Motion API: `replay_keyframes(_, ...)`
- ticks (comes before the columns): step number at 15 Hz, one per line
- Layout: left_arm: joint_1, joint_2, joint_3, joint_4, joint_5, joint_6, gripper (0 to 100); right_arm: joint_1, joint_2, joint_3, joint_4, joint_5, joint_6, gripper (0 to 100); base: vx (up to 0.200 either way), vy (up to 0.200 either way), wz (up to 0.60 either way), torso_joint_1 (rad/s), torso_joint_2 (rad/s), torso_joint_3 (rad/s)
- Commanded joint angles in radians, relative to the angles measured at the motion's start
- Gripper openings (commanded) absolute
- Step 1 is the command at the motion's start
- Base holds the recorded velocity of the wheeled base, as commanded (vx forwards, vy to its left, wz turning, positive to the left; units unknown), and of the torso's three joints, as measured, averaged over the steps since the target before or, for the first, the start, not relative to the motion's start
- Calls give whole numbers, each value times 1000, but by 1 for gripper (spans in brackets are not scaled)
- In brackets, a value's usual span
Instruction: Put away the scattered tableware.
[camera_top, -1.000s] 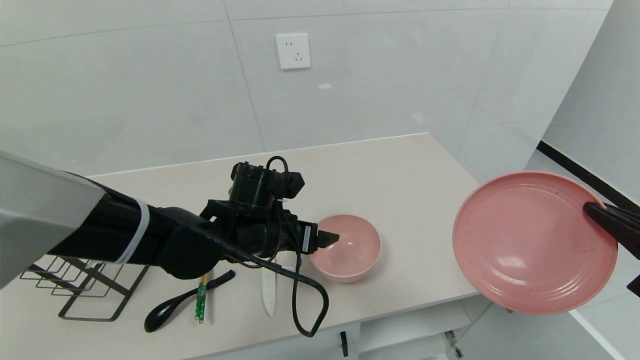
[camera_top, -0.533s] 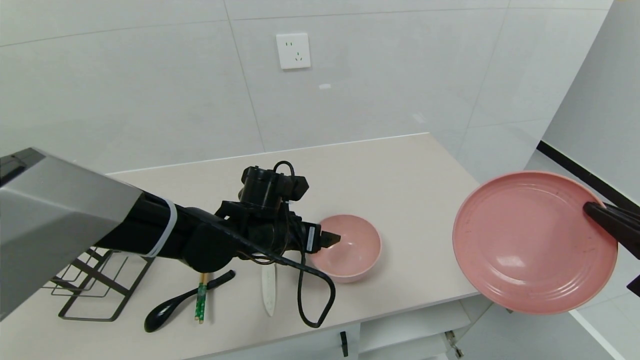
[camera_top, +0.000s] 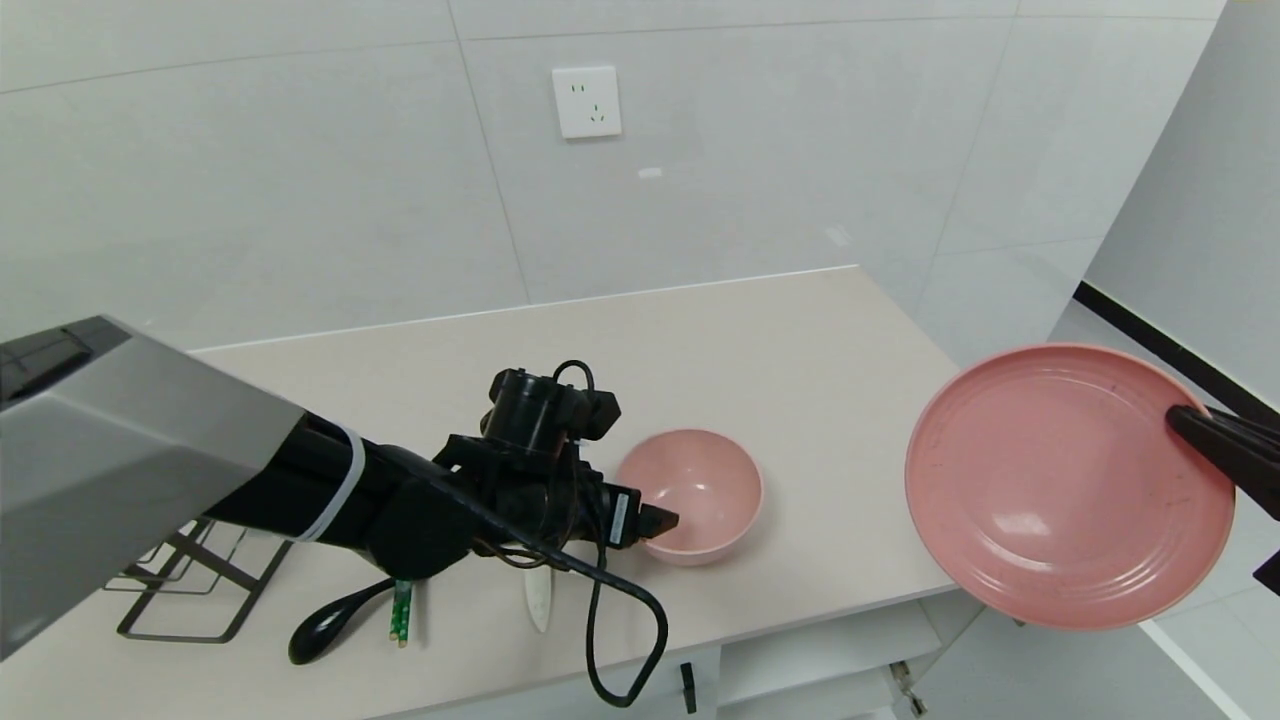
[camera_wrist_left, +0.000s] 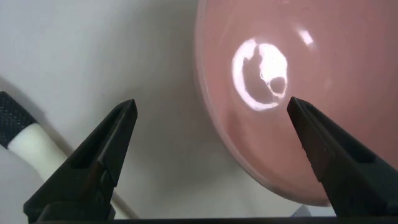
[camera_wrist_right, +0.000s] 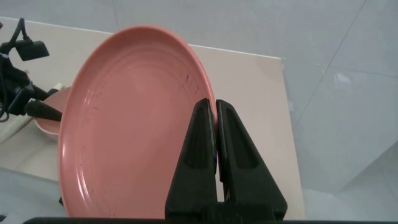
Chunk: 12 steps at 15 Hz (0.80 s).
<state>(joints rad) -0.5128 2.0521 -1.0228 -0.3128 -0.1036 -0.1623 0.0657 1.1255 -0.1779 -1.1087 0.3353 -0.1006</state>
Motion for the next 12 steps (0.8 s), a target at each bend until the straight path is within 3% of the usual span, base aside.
replay_keyframes(1, -3, 16, 0, -23, -2, 0, 100, 0, 2, 0, 0, 1, -1, 0, 0, 0, 0, 0, 0, 0)
replay_keyframes(2, -3, 20, 1, -32, -2, 0, 0, 0, 2, 0, 0, 1, -1, 0, 0, 0, 0, 0, 0, 0)
replay_keyframes(9, -1, -115, 10, -34, -1, -2, 0, 0, 0, 0, 0, 1, -1, 0, 0, 0, 0, 0, 0, 0)
replay_keyframes(12, -3, -210, 81, -86, 1, 0, 0, 0, -1, 0, 0, 1, -1, 0, 0, 0, 0, 0, 0, 0)
